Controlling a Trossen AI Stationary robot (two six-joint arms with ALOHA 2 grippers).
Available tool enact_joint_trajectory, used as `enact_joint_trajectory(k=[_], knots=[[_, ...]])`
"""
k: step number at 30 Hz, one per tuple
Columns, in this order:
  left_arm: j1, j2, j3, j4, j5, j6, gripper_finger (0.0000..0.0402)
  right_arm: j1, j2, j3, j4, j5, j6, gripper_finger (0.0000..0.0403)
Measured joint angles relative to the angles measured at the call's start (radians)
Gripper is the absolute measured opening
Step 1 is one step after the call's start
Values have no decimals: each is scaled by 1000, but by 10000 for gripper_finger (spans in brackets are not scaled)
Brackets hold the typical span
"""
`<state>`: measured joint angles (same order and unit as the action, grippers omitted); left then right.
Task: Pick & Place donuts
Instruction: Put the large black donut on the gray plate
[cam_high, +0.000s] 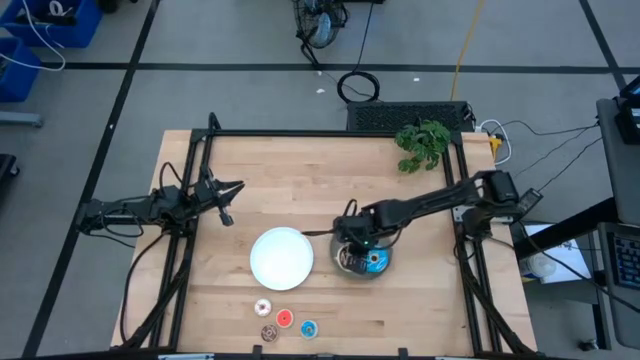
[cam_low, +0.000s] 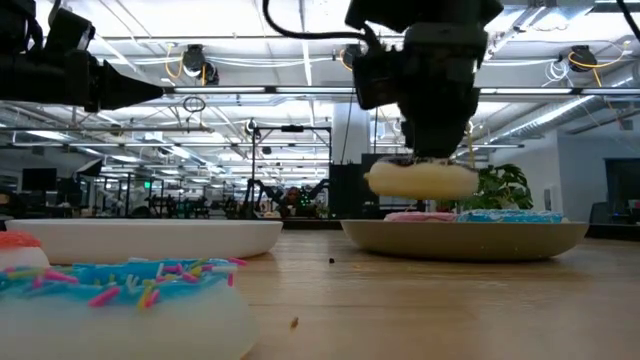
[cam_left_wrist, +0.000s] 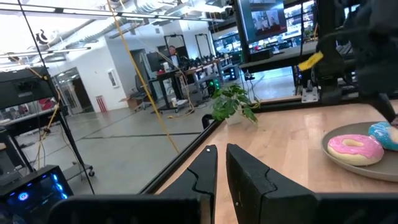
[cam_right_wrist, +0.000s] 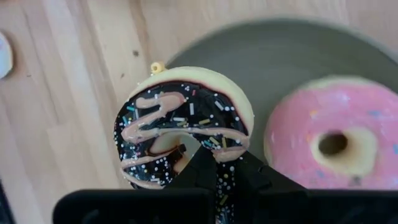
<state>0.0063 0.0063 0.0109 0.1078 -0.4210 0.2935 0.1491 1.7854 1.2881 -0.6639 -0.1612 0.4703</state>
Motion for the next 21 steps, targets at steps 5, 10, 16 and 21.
enact_joint_trajectory(k=[5,10,16,21], knots=[[0,0,0,0,0,0,42,1,49,0,84,-41,-28,9],[0,0,0,1,0,0,42,1,83,0,78,-34,-46,8],[0,0,0,-1,0,-1,42,-5,114,1,82,-1,-65,9],[0,0,0,-2,0,-4,42,-5,126,1,74,1,-100,11]])
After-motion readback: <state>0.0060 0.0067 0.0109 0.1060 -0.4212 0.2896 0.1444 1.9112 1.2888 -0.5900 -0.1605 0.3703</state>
